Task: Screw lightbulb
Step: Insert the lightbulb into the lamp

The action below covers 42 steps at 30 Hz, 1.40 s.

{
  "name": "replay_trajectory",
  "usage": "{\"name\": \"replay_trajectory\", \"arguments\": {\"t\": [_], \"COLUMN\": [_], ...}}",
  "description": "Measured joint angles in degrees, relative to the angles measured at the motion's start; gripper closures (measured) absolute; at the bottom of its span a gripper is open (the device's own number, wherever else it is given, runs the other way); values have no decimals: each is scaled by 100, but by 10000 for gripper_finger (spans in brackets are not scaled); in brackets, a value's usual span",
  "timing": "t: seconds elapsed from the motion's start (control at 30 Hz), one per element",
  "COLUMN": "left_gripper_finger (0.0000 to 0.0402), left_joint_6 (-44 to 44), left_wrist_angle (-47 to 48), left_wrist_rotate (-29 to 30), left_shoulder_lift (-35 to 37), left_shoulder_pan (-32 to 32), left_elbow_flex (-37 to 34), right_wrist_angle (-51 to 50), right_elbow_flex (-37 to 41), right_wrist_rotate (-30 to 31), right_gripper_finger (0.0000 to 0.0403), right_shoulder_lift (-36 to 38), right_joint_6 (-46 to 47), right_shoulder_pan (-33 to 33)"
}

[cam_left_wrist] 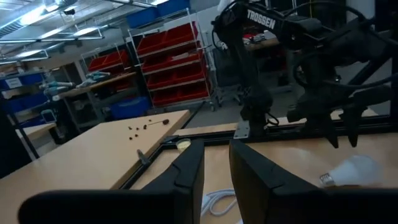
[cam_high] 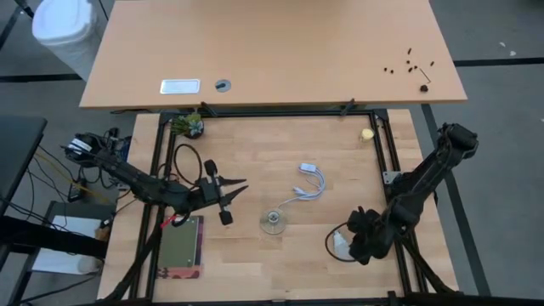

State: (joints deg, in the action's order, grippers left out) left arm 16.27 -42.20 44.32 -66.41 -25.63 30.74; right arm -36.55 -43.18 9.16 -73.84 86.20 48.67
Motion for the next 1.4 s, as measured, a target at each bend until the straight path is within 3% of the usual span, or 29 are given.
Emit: {"name": "replay_trajectory", "arguments": {"t": [0.2, 0.43, 0.67, 0.8, 1.0, 1.4], "left_gripper_finger": [320, 320, 320, 320, 320, 320], "left_joint_6": [-29, -281, -549, -766, -1253, -1820], "left_wrist_angle": [0, 168, 716, 1648, 2762, 2911], "left_wrist_rotate": [195, 233, 196, 62, -445, -2158], "left_shoulder_lift": [2, 4, 7, 9, 9, 7], "left_shoulder_pan": [0, 0, 0, 0, 13, 453], "left_elbow_flex": [0, -2, 8, 300, 702, 708], "right_wrist_angle": [10, -586, -707, -727, -732, -1315], "right_elbow_flex": [-139, -1102, -2102, -2606, -2851, -2669], "right_wrist_rotate": [21, 287, 354, 214, 17, -429], "right_gripper_finger": [238, 238, 238, 238, 239, 239], "right_shoulder_lift": [-253, -752, -1788, -2255, -2646, -3016], "right_joint_6": [704, 706, 574, 792, 1341, 2021], "right_shoulder_pan": [4, 28, 44, 85, 152, 150]}}
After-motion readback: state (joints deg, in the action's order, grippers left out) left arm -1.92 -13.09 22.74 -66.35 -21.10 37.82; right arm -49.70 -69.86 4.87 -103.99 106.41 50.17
